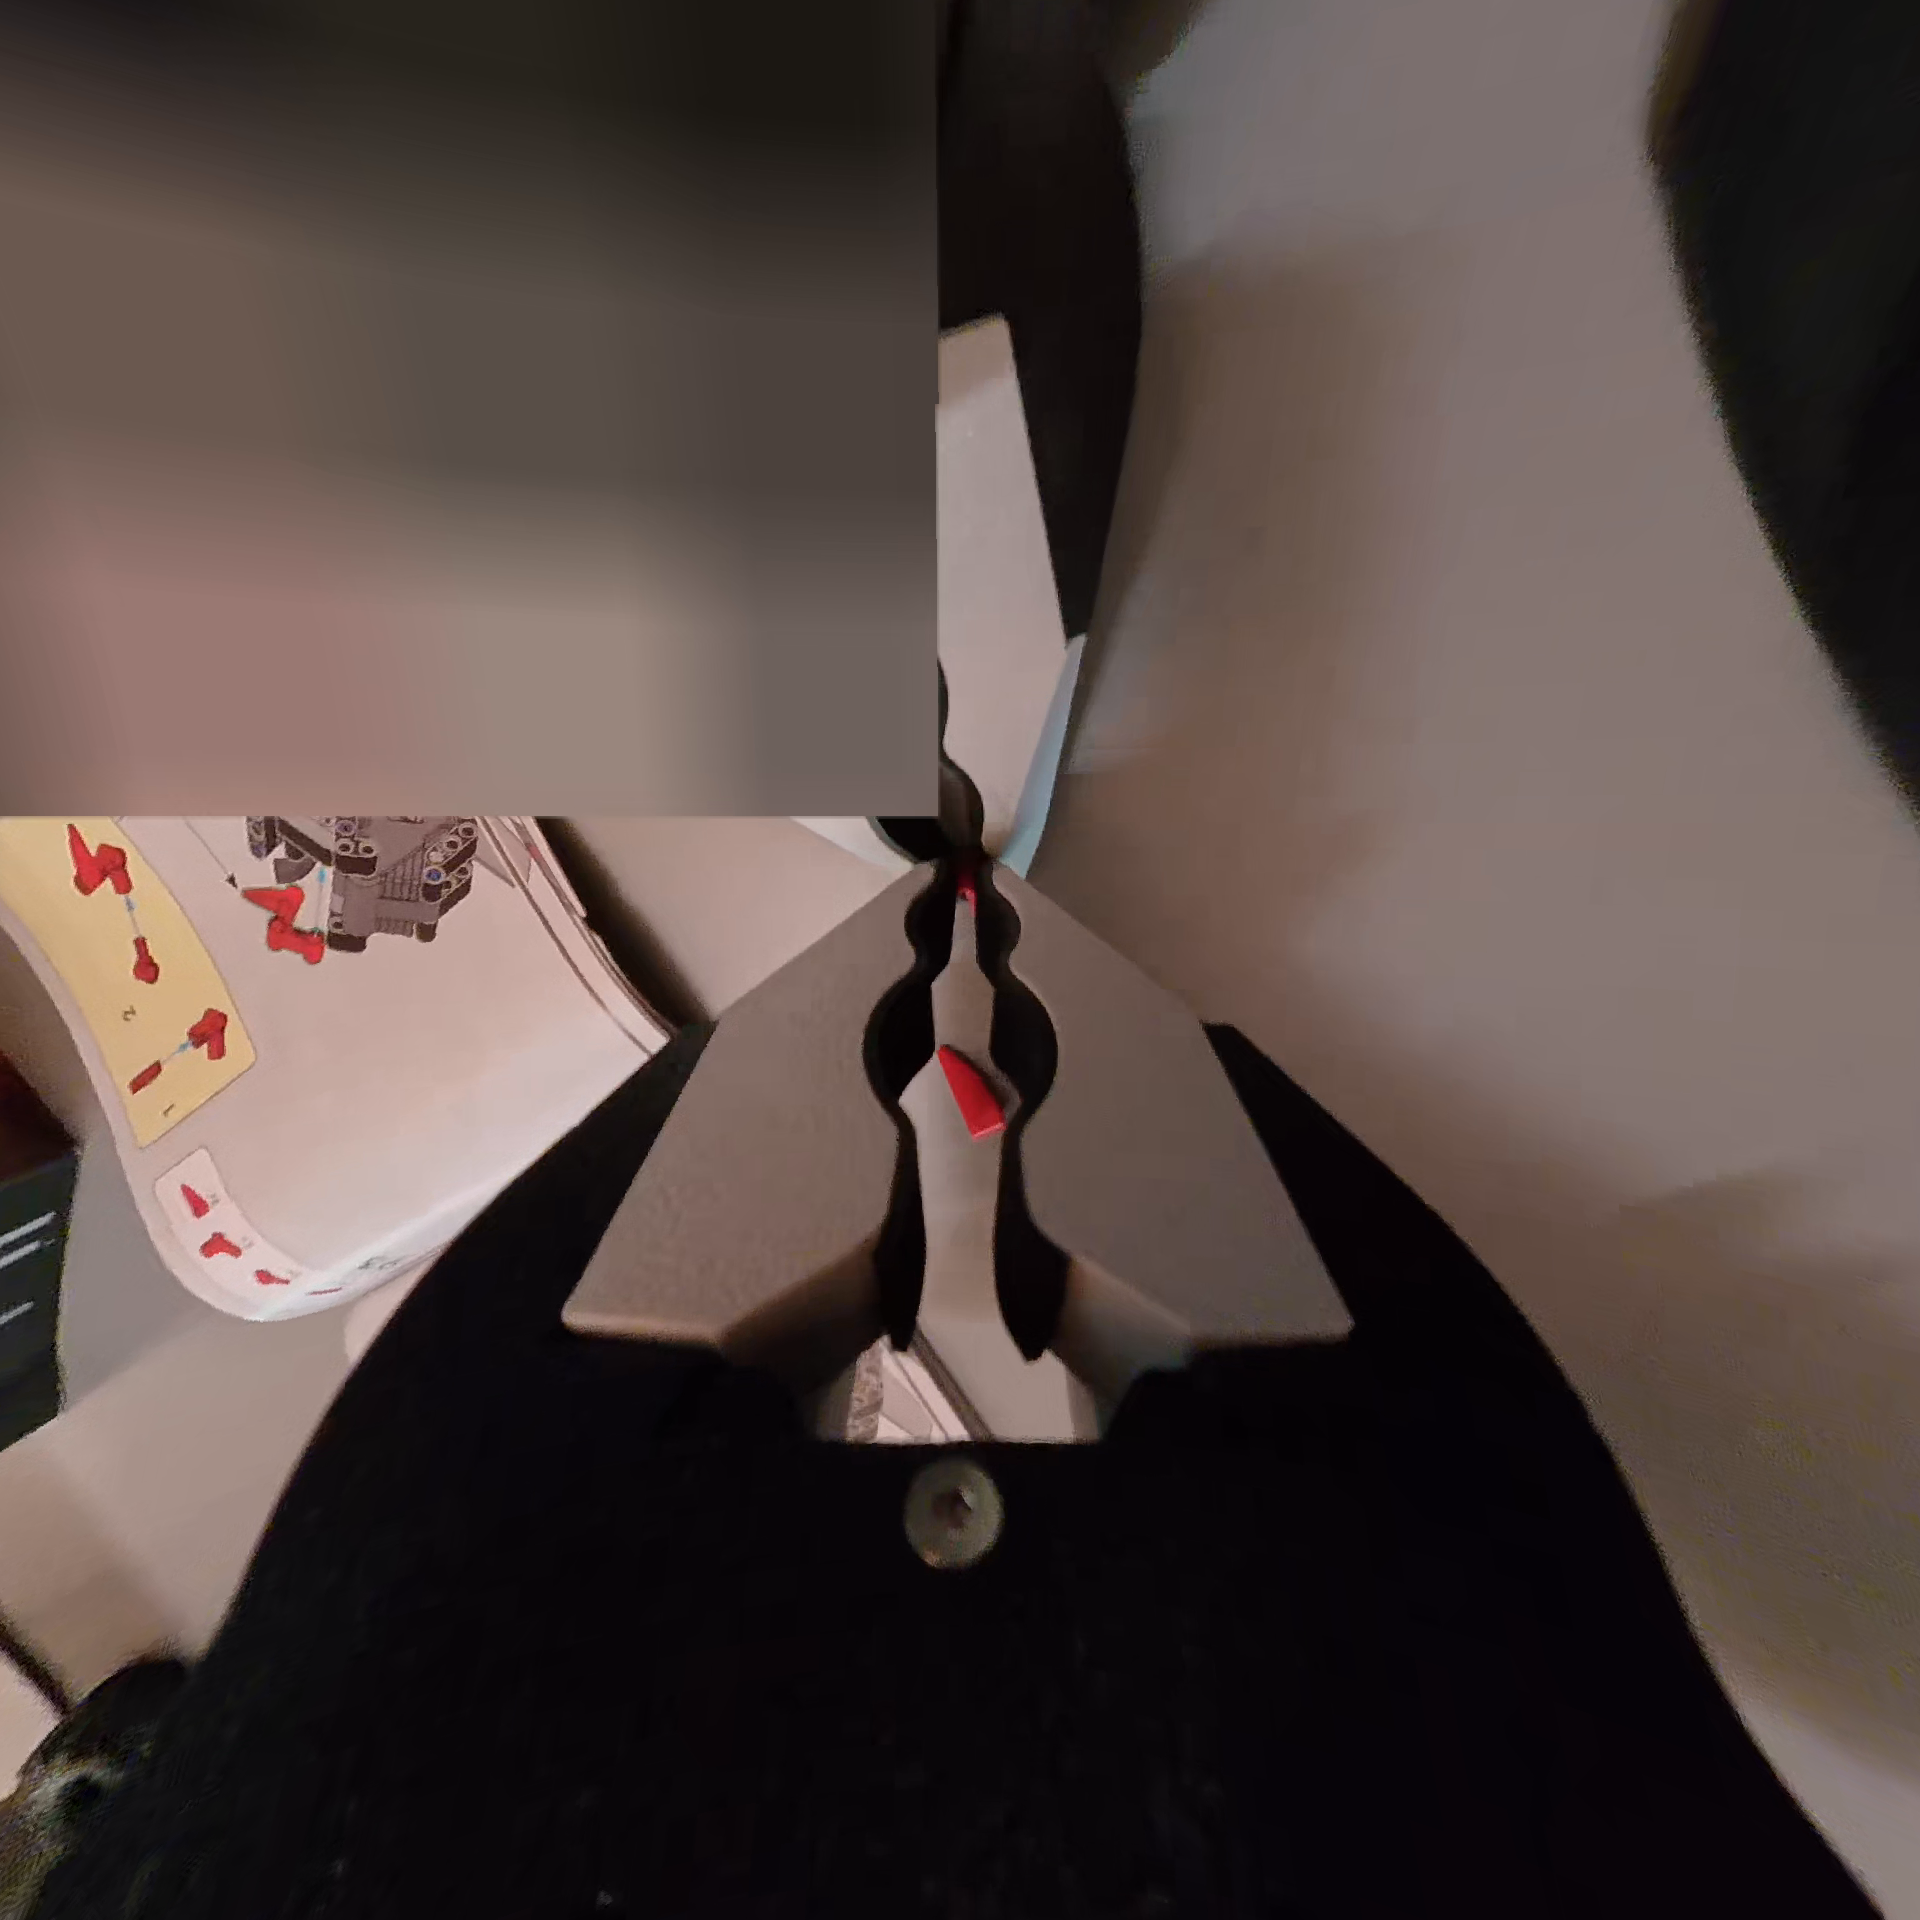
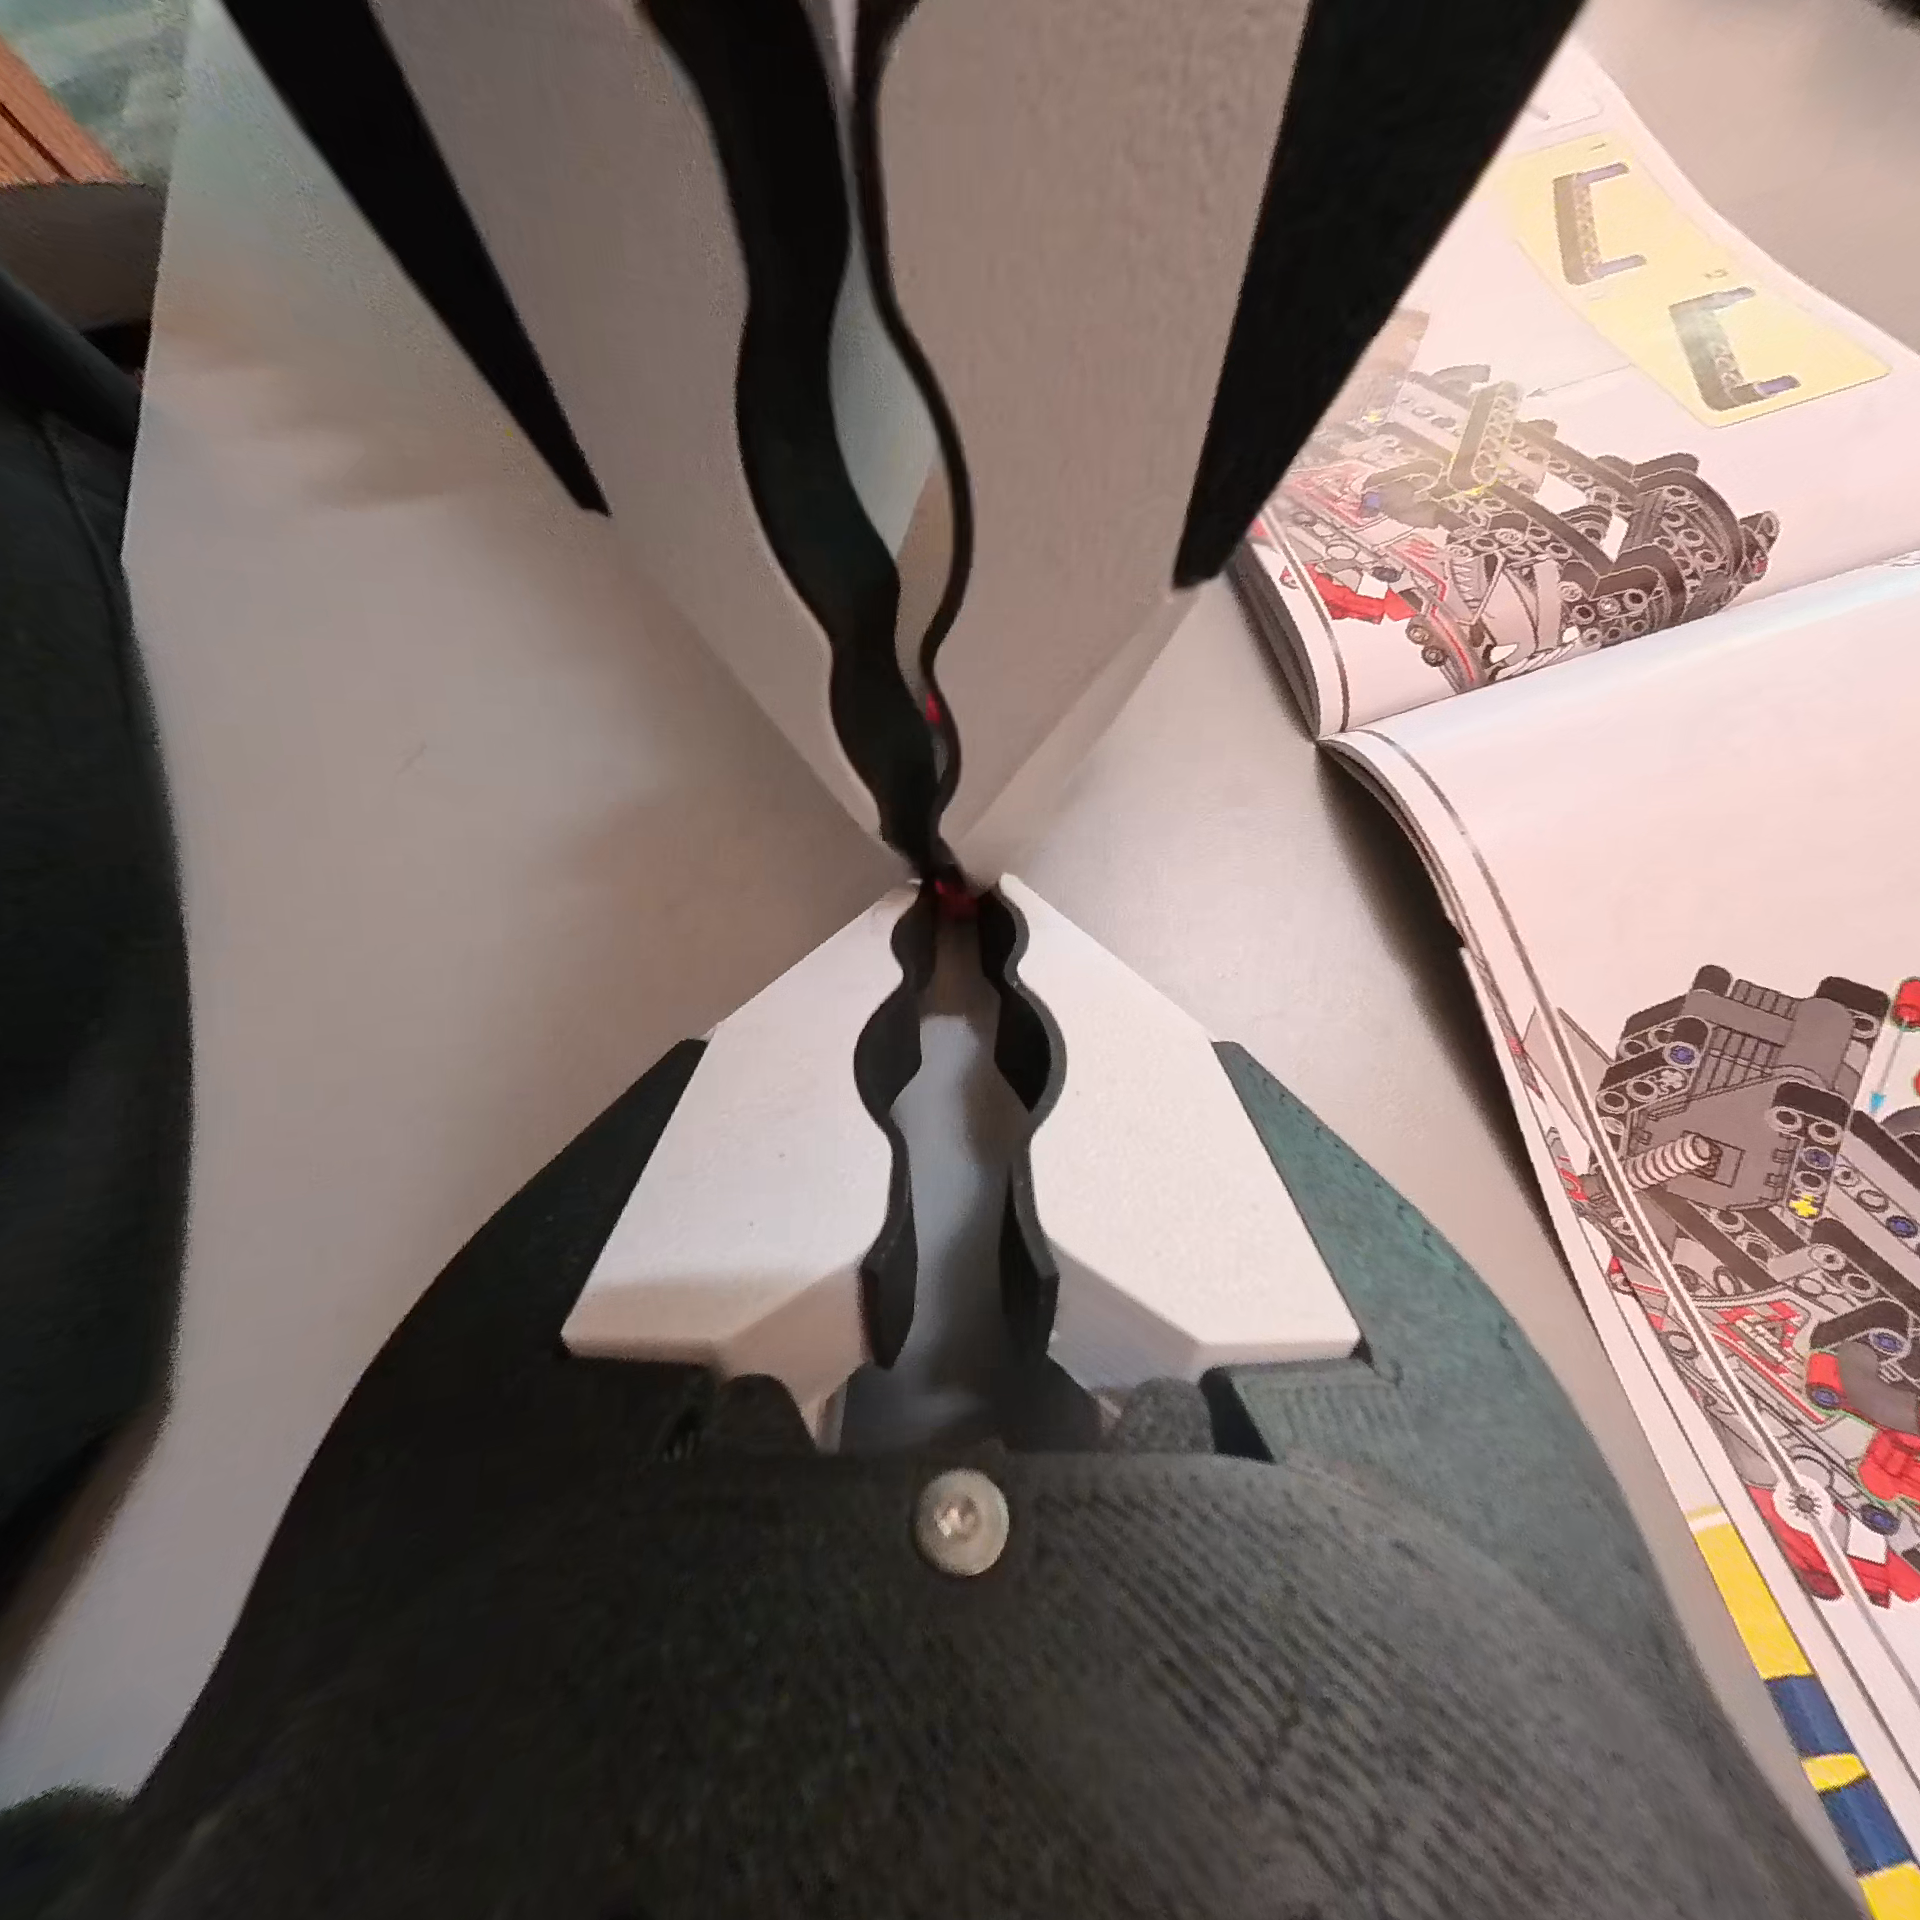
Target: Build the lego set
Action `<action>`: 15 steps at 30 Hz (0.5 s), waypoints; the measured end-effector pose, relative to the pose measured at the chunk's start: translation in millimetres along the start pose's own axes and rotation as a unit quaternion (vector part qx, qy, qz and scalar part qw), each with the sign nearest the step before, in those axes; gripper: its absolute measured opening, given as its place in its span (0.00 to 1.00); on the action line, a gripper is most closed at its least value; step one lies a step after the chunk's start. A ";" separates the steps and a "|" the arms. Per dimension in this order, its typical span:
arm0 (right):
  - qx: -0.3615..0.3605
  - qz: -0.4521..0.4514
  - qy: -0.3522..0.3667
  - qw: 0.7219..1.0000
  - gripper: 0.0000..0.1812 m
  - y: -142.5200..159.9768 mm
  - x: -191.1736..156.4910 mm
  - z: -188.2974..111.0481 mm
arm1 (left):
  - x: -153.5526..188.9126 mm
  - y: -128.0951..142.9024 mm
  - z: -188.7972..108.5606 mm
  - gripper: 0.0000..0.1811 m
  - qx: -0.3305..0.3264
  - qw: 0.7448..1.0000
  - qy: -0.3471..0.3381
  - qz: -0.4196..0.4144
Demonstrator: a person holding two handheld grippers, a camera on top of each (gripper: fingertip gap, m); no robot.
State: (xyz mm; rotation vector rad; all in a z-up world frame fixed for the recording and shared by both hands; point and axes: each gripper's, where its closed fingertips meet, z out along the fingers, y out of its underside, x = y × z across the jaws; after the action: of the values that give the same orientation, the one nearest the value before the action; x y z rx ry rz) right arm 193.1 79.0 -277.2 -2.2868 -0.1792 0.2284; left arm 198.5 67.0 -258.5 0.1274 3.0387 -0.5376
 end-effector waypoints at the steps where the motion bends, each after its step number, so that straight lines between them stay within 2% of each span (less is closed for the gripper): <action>1: 0.000 -0.004 0.004 1.000 0.04 0.1 0.0 0.0 | 0.4 -0.3 0.2 0.01 0.012 1.000 0.004 -0.007; 6: -0.001 -0.009 0.008 1.000 0.04 0.2 0.0 0.1 | 1.2 -1.5 0.3 0.01 0.072 0.996 0.010 -0.053; 9: 0.001 -0.014 0.011 1.000 0.04 -0.2 -0.1 0.2 | -1.3 2.3 -5.1 0.01 0.080 0.995 -0.014 -0.062; 12: 0.002 -0.017 0.006 1.000 0.04 -0.4 -1.7 -0.7 | -1.5 -0.7 -15.6 0.01 0.116 0.988 -0.025 -0.096; 15: 0.013 -0.019 0.026 0.999 0.13 -3.4 2.4 -3.7 | -1.9 -3.4 -23.7 0.01 0.162 0.974 -0.029 -0.155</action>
State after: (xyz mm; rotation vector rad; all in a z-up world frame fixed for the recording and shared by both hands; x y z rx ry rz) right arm 196.2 79.1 -272.5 -2.2577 -0.1922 0.1496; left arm 199.2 71.9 -235.0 -0.3493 2.9019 -1.0358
